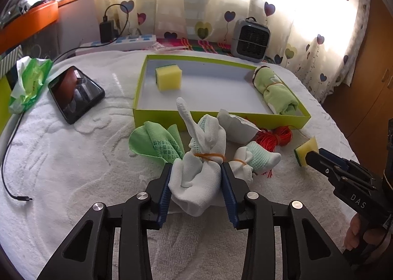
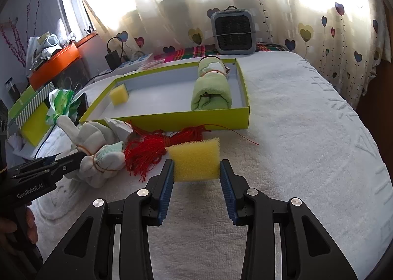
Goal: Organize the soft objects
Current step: 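Grasp the white cloth bundle with the left gripper while the right gripper grasps the yellow sponge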
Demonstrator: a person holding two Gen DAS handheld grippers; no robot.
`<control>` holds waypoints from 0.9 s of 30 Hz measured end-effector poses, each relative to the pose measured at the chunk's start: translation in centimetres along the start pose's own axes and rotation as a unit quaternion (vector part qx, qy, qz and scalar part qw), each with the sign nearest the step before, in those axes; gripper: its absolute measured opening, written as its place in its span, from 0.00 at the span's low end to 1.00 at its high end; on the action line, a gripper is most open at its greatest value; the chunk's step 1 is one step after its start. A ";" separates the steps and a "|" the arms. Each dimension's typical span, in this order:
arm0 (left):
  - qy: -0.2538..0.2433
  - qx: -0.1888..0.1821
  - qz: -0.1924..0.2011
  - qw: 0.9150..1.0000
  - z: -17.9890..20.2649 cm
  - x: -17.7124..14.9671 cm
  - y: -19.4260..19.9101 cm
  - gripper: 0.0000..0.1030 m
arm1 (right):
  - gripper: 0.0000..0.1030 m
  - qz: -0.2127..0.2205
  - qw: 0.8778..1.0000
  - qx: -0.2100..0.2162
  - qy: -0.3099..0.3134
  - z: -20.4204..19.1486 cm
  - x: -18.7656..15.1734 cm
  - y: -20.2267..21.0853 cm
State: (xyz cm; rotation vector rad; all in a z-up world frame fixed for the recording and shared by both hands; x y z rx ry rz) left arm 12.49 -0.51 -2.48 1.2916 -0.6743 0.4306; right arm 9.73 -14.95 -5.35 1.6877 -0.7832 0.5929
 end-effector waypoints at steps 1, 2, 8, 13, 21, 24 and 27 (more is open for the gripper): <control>0.004 -0.002 0.001 1.000 0.0 -0.1 0.1 0.34 | 0.38 0.000 1.000 0.000 0.000 0.0 0.0 0.0; 0.007 -0.003 0.002 1.000 -0.1 -0.1 0.2 0.34 | 0.38 0.001 1.000 0.000 0.000 0.0 0.0 0.0; 0.013 -0.005 0.009 1.000 -0.1 -0.1 0.5 0.34 | 0.38 0.001 1.000 0.000 0.001 0.0 0.0 0.0; 0.013 -0.004 0.011 1.000 -0.1 -0.1 0.8 0.34 | 0.38 0.002 1.000 0.000 0.002 -0.1 -0.1 0.1; 0.014 -0.003 0.021 1.000 -0.1 0.0 1.6 0.34 | 0.38 0.006 1.000 0.004 0.006 -0.5 -0.1 0.4; 0.014 -0.002 0.023 1.000 -0.1 0.0 1.8 0.34 | 0.38 0.008 1.000 0.004 0.008 -0.7 -0.1 0.6; 0.015 -0.003 0.026 1.000 -0.1 0.1 2.0 0.34 | 0.38 0.009 1.000 0.005 0.008 -0.8 -0.1 0.7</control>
Point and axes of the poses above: each gripper's, at about its wrist camera, not at the fingertips, and y roughly against the way its jaws point, z to its right, x to its top, the point moved 8 cm from there along -y, roughly the way its jaws point, and after that the axes turned 3 degrees about -y, right-handed, at the moved point
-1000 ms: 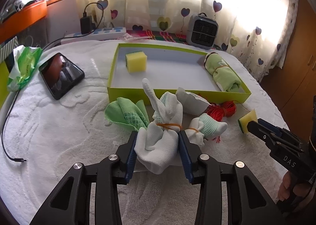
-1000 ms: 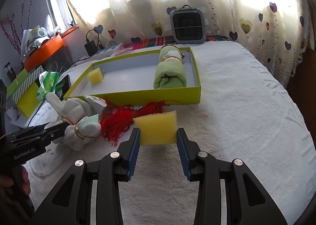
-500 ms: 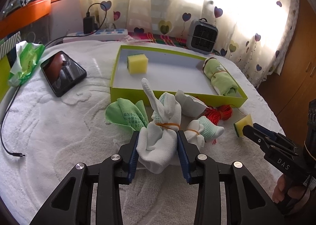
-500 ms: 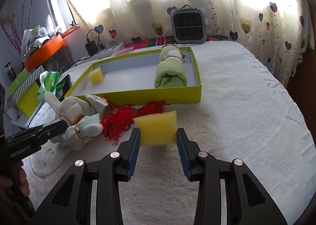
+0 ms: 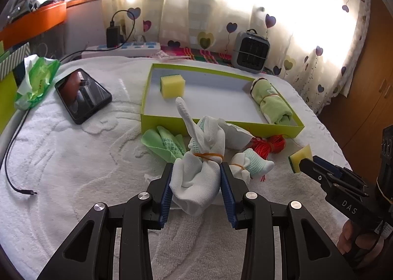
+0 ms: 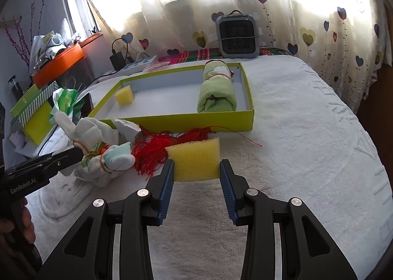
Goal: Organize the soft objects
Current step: 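Carry the white bundle and the sponge into the lime-green tray with both grippers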
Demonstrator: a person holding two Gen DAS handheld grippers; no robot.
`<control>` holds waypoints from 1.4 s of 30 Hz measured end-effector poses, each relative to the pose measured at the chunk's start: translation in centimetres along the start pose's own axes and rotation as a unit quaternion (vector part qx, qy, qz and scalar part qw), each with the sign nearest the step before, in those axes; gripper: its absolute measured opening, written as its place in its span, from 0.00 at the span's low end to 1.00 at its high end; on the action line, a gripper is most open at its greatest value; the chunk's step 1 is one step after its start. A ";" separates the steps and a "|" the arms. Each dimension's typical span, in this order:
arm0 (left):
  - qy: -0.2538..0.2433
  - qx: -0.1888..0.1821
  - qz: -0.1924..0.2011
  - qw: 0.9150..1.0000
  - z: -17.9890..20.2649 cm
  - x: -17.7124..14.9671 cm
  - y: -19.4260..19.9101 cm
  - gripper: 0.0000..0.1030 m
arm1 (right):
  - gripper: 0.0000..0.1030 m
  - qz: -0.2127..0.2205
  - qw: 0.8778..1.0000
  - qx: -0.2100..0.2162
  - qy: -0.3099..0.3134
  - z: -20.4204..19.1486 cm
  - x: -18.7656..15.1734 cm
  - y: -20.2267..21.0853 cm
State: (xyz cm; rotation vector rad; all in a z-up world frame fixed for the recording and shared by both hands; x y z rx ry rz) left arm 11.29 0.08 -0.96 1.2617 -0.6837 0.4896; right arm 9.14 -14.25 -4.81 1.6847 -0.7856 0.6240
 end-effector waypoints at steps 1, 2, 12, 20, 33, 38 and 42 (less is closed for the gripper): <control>0.000 -0.001 0.001 1.000 0.0 0.0 0.1 0.34 | 0.38 0.000 1.000 0.000 0.000 0.0 0.0 0.0; 0.000 -0.001 0.002 1.000 0.0 0.0 0.2 0.34 | 0.38 0.001 1.000 0.000 0.000 0.0 0.0 0.1; 0.004 -0.004 0.015 1.000 0.0 0.5 1.0 0.34 | 0.38 0.008 1.000 0.004 0.006 -0.5 0.4 0.7; 0.003 -0.004 0.020 1.000 -0.1 0.9 1.5 0.34 | 0.38 0.013 1.000 0.006 0.011 -0.9 0.8 1.0; 0.004 -0.005 0.037 0.999 -0.5 2.9 2.1 0.34 | 0.38 0.032 0.999 0.007 0.029 -1.9 2.6 1.5; 0.004 -0.002 0.042 0.999 -0.9 3.7 2.0 0.34 | 0.38 0.034 0.999 0.006 0.035 -2.1 3.2 1.3; 0.008 -0.005 0.040 0.999 -1.3 4.3 1.6 0.34 | 0.38 0.035 0.999 0.006 0.038 -2.4 3.8 1.0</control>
Point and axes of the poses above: each gripper's, at about its wrist camera, not at the fingertips, and y roughly against the way its jaws point, z to its right, x to its top, the point moved 8 cm from there along -y, roughly the way its jaws point, and after that the axes turned 3 degrees about -y, right-handed, at the moved point
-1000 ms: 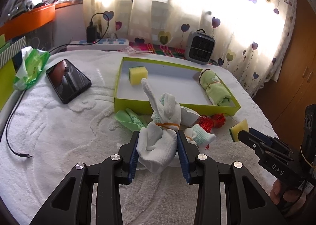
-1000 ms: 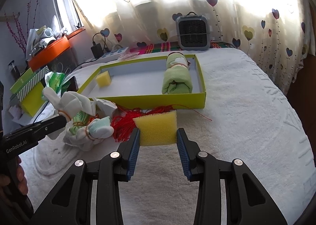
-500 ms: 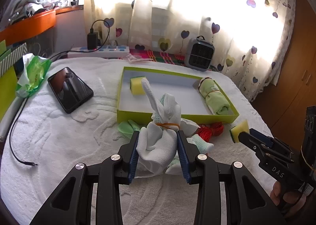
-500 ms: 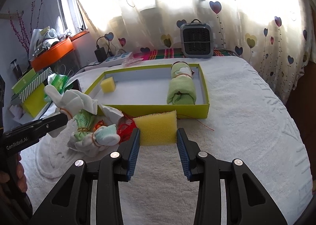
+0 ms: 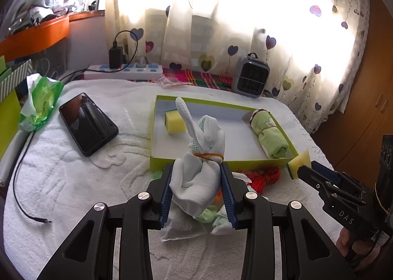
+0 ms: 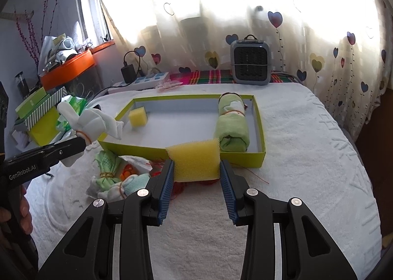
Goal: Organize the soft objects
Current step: 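Carry the white bundle and the sponge into the lime-green tray with both grippers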
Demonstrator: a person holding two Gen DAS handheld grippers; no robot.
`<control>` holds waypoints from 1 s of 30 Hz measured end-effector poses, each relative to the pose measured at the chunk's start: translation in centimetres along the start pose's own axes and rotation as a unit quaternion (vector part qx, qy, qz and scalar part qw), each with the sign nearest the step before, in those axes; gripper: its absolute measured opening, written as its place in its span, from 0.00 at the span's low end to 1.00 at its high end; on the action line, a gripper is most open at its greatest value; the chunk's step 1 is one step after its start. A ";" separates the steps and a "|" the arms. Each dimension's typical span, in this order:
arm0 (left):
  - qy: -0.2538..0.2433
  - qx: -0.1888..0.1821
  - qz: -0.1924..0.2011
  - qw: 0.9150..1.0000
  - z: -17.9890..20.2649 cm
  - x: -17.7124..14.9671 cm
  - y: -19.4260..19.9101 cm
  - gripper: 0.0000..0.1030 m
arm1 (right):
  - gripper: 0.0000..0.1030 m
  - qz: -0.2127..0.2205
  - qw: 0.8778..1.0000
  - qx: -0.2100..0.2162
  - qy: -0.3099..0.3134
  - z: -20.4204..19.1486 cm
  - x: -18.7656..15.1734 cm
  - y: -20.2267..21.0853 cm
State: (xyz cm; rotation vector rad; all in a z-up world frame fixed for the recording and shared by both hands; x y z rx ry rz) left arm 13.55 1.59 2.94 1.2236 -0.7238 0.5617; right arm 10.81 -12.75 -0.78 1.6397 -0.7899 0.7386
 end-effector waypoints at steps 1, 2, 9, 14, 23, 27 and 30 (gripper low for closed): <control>-0.001 0.001 0.000 1.000 -0.1 0.2 -0.1 0.34 | 0.38 0.001 1.000 0.001 0.001 -0.1 0.2 -0.1; -0.001 0.002 0.000 1.000 -0.2 0.3 -0.3 0.34 | 0.38 0.002 1.000 0.000 0.003 -0.2 0.4 -0.1; 0.002 0.002 -0.002 1.000 -0.8 1.4 -1.4 0.34 | 0.38 0.002 1.000 0.002 0.010 -0.6 1.6 -1.1; 0.002 0.007 -0.005 1.000 -1.3 2.3 -2.5 0.34 | 0.38 0.000 1.000 -0.001 0.013 -0.6 2.6 -2.3; 0.000 -0.009 -0.012 1.000 -1.3 3.9 -4.9 0.34 | 0.38 -0.011 1.000 -0.008 0.018 -0.4 3.9 -5.1; -0.001 -0.013 -0.019 1.000 -1.1 4.2 -6.1 0.34 | 0.38 -0.018 1.000 -0.010 0.019 -0.5 4.3 -6.5; 0.001 -0.017 -0.029 0.999 -1.0 4.2 -7.3 0.34 | 0.38 -0.026 0.999 -0.007 0.020 -0.5 4.5 -7.5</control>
Point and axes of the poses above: each gripper's, at about its wrist camera, not at the fingertips, and y roughly against the way its jaws point, z to its right, x to its top, the point moved 8 cm from there along -y, roughly the way its jaws point, and after that the axes turned 3 degrees about -y, right-handed, at the moved point
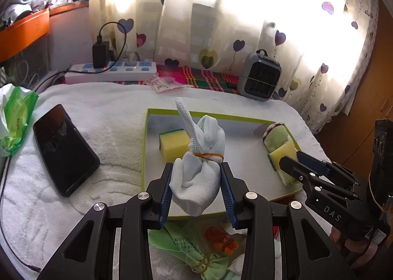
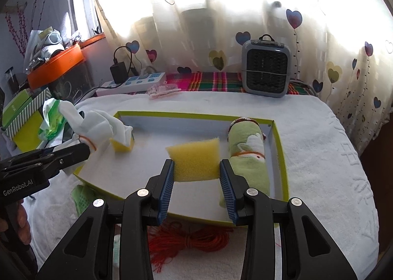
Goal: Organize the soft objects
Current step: 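Carry the white bundle and the sponge into the lime-green tray with both grippers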
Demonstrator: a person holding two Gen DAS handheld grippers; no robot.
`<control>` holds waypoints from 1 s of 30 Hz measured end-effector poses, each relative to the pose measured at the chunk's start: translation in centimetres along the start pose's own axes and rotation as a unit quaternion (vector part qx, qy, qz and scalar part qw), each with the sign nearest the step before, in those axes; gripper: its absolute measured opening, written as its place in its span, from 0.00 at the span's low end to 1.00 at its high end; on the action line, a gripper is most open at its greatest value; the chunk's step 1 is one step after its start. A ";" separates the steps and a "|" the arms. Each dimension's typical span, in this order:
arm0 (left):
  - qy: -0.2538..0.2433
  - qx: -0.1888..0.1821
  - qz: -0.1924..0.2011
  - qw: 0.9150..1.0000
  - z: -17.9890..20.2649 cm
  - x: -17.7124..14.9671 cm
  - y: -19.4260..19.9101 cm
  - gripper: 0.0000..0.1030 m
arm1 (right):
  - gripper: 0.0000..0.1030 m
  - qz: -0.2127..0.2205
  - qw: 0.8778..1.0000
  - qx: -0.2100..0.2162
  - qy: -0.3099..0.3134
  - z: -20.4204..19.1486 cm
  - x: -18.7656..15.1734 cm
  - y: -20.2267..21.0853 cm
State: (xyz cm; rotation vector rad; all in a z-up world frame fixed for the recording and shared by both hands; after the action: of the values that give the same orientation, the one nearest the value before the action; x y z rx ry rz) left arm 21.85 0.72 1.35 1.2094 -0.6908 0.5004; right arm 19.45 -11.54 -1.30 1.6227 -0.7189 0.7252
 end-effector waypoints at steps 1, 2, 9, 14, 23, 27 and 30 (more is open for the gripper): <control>-0.002 0.000 -0.002 1.000 0.0 0.1 -0.3 0.34 | 0.38 -0.003 1.000 0.000 0.001 0.0 0.1 -0.4; -0.004 0.001 -0.004 1.000 0.1 0.1 -0.7 0.34 | 0.38 -0.006 1.000 0.001 0.003 -0.1 0.2 -0.7; -0.002 0.005 -0.019 1.000 -0.2 0.0 -2.5 0.34 | 0.38 -0.025 1.000 0.004 0.008 -0.3 0.7 -2.9; 0.004 0.006 -0.028 1.000 -0.8 -0.2 -3.4 0.34 | 0.38 -0.034 0.999 0.001 0.016 -0.5 0.9 -4.1; 0.008 0.008 -0.037 0.999 -1.2 -0.1 -4.8 0.34 | 0.38 -0.045 0.999 -0.004 0.027 -0.7 1.4 -5.7; 0.010 0.010 -0.041 0.999 -1.4 -0.1 -5.3 0.34 | 0.38 -0.050 0.998 -0.007 0.030 -0.7 1.4 -6.3; 0.009 0.008 -0.041 0.999 -1.2 -0.1 -5.4 0.34 | 0.38 -0.054 0.998 -0.010 0.032 -0.6 1.2 -6.6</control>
State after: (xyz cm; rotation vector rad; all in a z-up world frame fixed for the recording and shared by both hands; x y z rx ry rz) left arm 25.71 0.30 -2.59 1.2416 -0.6203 0.4474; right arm 25.33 -10.06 -4.23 1.6003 -0.5875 0.6865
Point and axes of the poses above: each gripper's, at about its wrist camera, not at the fingertips, and y roughly against the way its jaws point, z to its right, x to its top, the point moved 8 cm from there along -y, roughly the way its jaws point, and after that the axes turned 3 degrees about -y, right-handed, at the moved point
